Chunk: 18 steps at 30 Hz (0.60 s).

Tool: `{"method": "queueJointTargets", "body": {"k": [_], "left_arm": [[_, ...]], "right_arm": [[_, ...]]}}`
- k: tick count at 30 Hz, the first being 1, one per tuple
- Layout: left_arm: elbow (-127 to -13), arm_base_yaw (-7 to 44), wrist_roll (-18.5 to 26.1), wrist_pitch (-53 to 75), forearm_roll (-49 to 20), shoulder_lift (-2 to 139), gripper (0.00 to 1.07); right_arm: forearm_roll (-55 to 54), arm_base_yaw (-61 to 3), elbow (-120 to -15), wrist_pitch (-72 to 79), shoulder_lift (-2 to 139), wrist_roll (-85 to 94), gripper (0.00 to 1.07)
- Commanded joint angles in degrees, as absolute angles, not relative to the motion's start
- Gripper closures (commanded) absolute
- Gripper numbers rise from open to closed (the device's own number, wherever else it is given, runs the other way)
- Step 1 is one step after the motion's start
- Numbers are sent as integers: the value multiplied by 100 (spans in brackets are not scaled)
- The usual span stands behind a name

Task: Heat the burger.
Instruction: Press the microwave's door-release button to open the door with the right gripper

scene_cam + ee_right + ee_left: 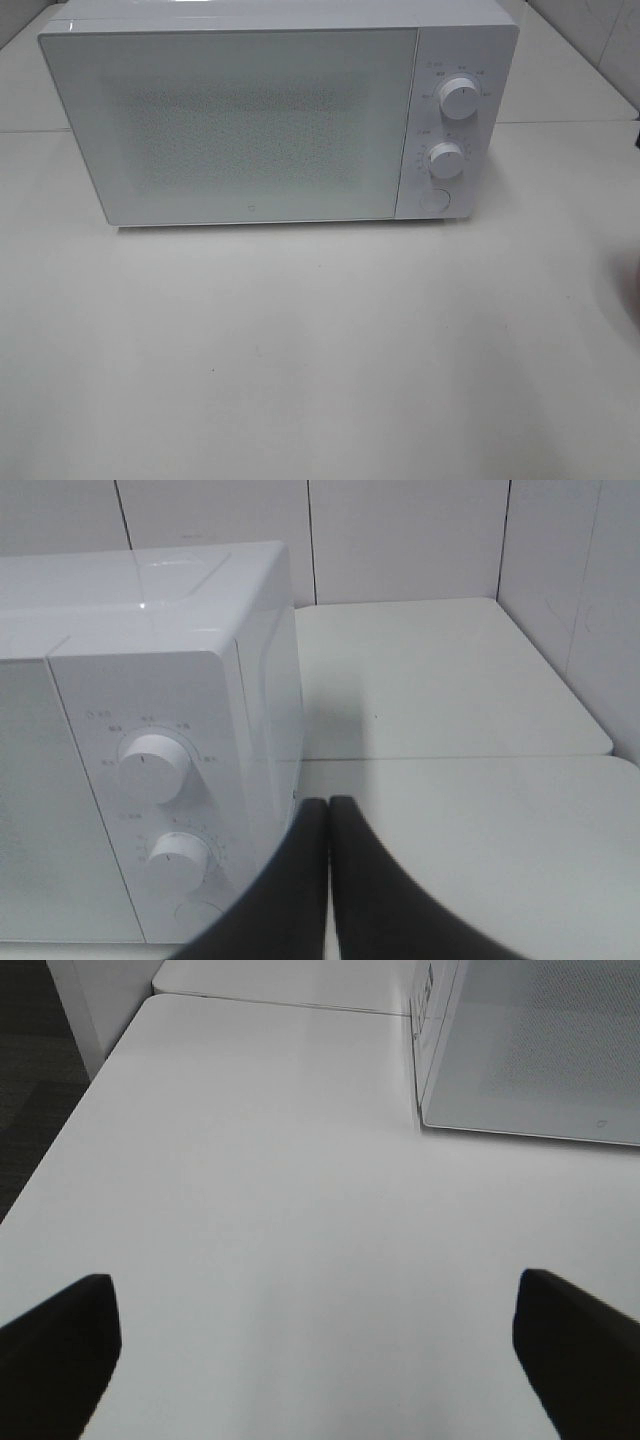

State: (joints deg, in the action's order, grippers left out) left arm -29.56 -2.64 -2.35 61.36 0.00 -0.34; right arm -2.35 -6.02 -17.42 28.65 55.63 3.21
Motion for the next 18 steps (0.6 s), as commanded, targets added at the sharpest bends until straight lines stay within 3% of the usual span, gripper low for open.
{"method": "queueJointTargets", "body": {"k": [1,12,18], "left_arm": [[-2962,-281,-241,6136,-40,-109,4],[-2962,-281,-241,6136,-40,-109,4],[-2962,-281,-241,6136,-40,-109,4]], "right_arm": [[-189,-584,-1742,3638,6240,355,107],[-143,-584,-1570,5145,7569,275,107],[590,-584,-1238,6251,8382,-682,107]]}}
